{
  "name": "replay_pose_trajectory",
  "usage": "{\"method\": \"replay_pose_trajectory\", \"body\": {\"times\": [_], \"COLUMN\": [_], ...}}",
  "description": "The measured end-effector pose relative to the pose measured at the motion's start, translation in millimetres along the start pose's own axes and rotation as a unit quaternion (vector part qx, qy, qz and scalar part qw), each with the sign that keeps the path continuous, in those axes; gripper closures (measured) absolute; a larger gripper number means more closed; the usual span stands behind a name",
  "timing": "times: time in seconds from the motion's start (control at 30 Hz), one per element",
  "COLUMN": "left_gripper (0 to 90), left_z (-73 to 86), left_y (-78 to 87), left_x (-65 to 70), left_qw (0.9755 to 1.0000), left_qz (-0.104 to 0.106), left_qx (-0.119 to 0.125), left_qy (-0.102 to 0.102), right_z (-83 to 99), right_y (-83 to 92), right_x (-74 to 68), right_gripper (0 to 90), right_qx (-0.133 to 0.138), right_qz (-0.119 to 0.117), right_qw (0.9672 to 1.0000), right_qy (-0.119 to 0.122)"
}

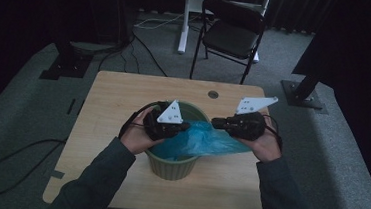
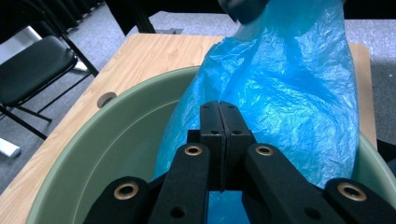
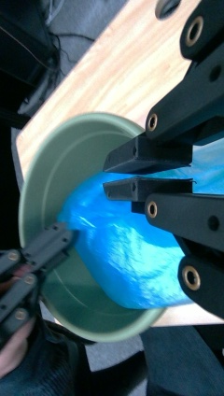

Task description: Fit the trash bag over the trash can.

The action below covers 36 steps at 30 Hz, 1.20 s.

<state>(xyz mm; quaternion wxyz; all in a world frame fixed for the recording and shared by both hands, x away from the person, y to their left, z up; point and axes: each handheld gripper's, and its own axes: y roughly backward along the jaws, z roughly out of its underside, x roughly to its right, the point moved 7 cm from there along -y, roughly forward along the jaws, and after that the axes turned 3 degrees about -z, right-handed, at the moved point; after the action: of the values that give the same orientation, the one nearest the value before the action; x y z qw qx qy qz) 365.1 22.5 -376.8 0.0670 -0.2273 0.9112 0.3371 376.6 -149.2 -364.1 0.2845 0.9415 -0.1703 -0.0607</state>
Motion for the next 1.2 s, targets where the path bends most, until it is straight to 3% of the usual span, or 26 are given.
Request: {"method": "replay_pose_trajectory", "body": {"times": [0.23, 0.37, 0.53, 0.57, 0.7, 0.77, 1.2], "left_gripper": [89.2, 89.1, 89.1, 89.1, 89.4, 89.6, 89.6], "left_z": [1.9, 2.0, 0.7, 0.6, 1.9, 3.7, 15.3], "left_y": [-1.6, -2.6, -2.0, -2.0, -0.2, 1.6, 8.5], "left_x": [0.3, 1.6, 2.4, 2.8, 1.4, -0.6, -7.6], "left_qw": [1.0, 1.0, 1.0, 1.0, 1.0, 0.9999, 0.9996], "left_qz": [-0.001, -0.001, -0.001, -0.002, -0.008, -0.011, -0.022], "left_qx": [-0.001, 0.0, 0.003, 0.004, 0.005, 0.006, 0.007], "left_qy": [0.002, 0.003, 0.001, 0.001, 0.001, 0.003, 0.018], "right_z": [7.4, 4.7, 0.0, -0.7, 1.0, 3.7, 10.6], "right_y": [-11.8, -15.5, -20.4, -22.4, -28.6, -28.7, -14.4], "right_x": [-13.3, -15.6, -15.2, -15.3, -15.5, -13.1, -8.0], "right_gripper": [84.1, 71.8, 66.4, 66.8, 86.3, 89.5, 89.9], "right_qx": [-0.017, -0.016, -0.012, -0.013, -0.032, -0.04, -0.038], "right_qz": [-0.03, -0.03, -0.037, -0.037, -0.028, -0.021, -0.003], "right_qw": [0.9993, 0.9993, 0.9992, 0.9992, 0.999, 0.9989, 0.9992], "right_qy": [0.013, 0.016, 0.012, 0.01, 0.015, 0.015, 0.008]}}
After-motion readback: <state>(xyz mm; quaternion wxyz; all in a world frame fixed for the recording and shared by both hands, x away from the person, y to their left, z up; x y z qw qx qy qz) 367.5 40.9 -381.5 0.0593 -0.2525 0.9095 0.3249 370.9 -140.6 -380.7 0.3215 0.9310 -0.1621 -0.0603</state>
